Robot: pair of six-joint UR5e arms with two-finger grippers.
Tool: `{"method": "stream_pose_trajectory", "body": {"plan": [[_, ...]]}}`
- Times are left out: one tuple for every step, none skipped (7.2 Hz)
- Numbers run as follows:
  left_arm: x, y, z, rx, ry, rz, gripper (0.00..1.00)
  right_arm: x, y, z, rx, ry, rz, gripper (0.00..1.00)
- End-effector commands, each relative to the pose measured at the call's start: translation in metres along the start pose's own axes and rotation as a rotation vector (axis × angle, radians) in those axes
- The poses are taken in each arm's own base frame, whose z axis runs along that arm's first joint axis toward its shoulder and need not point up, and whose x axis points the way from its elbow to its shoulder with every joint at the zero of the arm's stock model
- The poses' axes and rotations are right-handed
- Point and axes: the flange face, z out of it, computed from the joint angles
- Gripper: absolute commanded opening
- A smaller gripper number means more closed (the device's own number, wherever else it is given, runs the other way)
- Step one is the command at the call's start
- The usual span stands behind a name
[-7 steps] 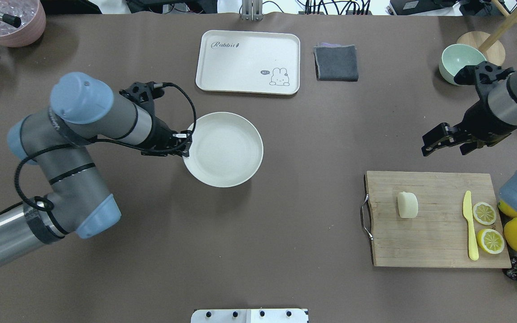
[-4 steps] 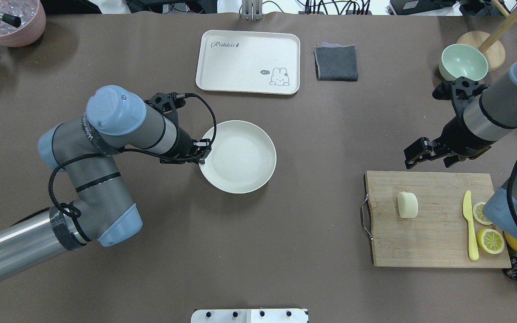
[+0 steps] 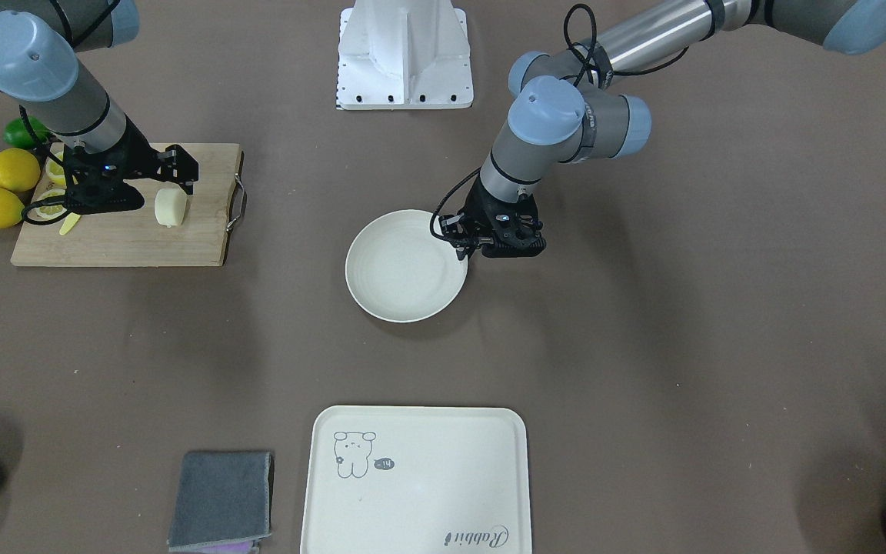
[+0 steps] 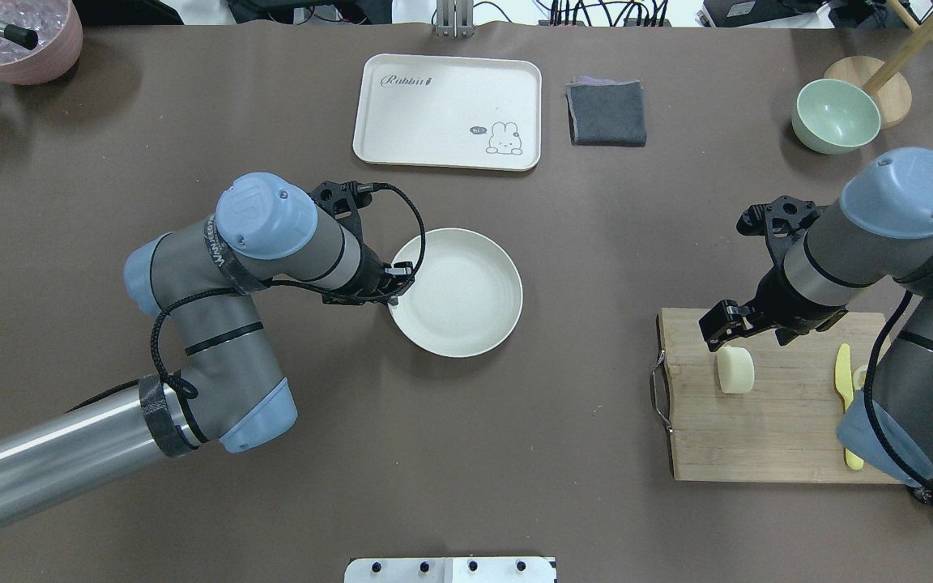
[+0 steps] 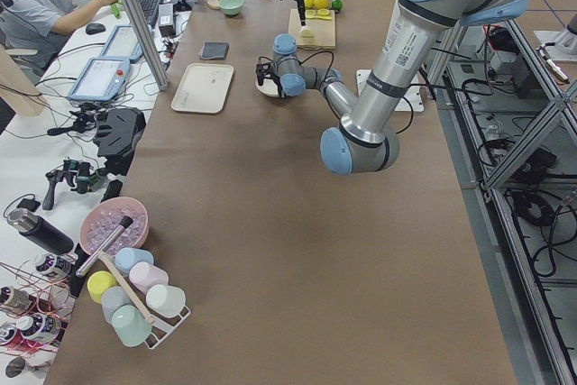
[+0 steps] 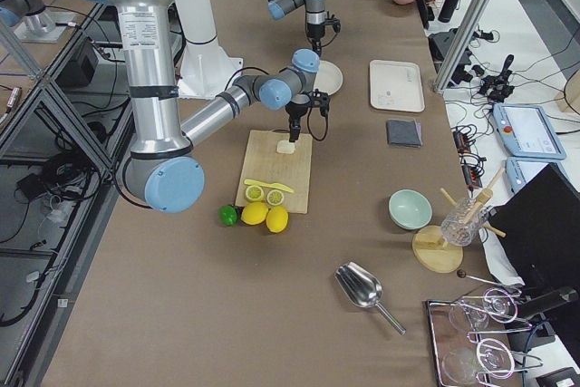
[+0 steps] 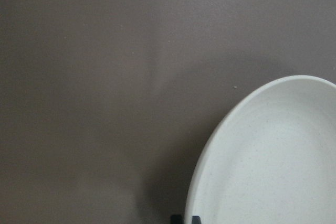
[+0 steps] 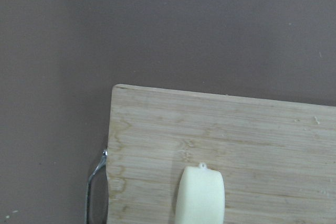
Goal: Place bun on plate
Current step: 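Lower the right gripper over the cream bun while the left gripper hovers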
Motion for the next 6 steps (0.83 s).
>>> {"method": "stream_pose_trajectory", "body": {"plan": [[0.002, 0.001, 0.004, -0.001, -0.005, 0.002, 0.0, 0.005, -0.002, 0.012, -0.016, 0.019, 0.012, 0.98], [0.005, 0.003, 0.005, -0.004, -0.004, 0.012, 0.46, 0.006, -0.003, 0.017, -0.017, 0.019, 0.011, 0.98], [0.014, 0.005, 0.002, -0.003, 0.007, 0.024, 0.71, 0.009, -0.008, 0.023, -0.005, 0.003, 0.005, 0.98], [0.015, 0.005, -0.001, -0.001, 0.018, 0.112, 0.73, 0.01, -0.01, 0.03, 0.001, -0.006, 0.03, 0.98], [0.012, -0.004, -0.007, 0.036, 0.066, 0.286, 0.87, 0.009, -0.007, 0.031, 0.005, -0.019, 0.043, 0.98], [0.002, -0.014, -0.014, 0.077, 0.107, 0.339, 0.94, 0.005, -0.004, 0.033, 0.006, -0.031, 0.049, 0.98]]}}
